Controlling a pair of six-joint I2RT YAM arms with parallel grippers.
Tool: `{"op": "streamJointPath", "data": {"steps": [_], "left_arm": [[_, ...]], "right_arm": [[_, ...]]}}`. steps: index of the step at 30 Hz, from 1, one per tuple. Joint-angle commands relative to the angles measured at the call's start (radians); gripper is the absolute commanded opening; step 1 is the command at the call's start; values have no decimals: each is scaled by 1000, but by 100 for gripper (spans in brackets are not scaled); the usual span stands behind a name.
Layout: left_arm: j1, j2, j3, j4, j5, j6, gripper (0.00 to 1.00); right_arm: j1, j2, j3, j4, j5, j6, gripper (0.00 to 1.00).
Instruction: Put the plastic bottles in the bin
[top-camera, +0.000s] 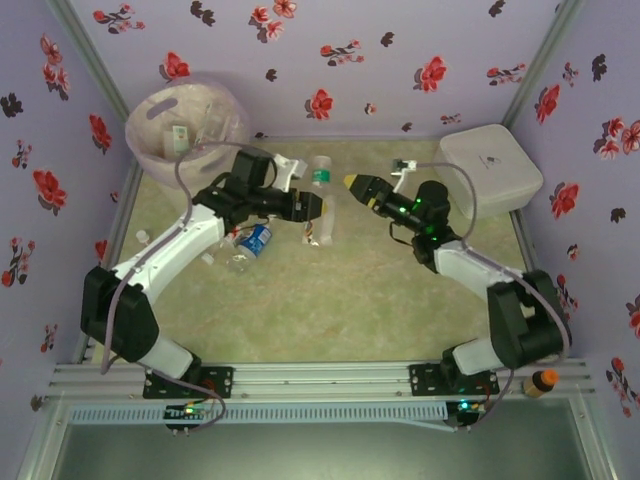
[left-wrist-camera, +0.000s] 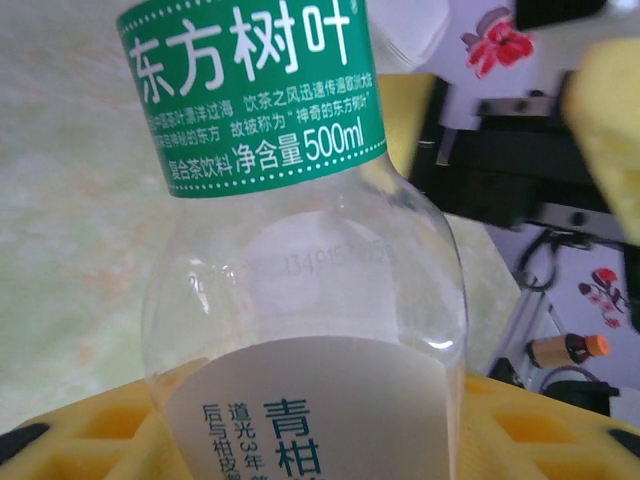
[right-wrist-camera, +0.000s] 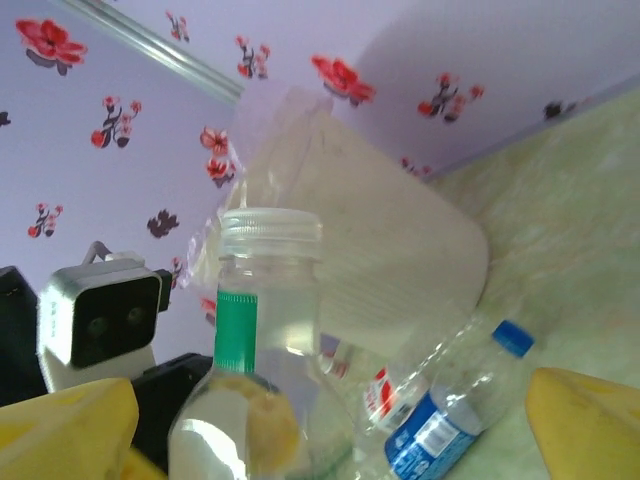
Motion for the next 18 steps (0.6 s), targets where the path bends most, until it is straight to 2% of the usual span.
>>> {"op": "streamJointPath", "data": {"steps": [1,3,5,10,15,18], "left_arm": [[74,-76,120,-176,-44,139,50],[144,-92,210,-256,-88,188,48],[214,-103,295,-304,-119,223,44],[397,-86,475,-362,-222,272,31],[540,46,693,-437,-246,301,13],[578,189,872,-531,-342,299,6]], "right_arm": [[-19,-109,-5,-233,69,-164,100],[-19,-157,8,-399,94,-259,100],[-20,-194,7,-485,119,-306,100],[-20,-257,-24,-560,167,-339,100],[-20,-272,-27,-603,179,-355,100],[-20,-274,-20,-636,192,-359,100]]}}
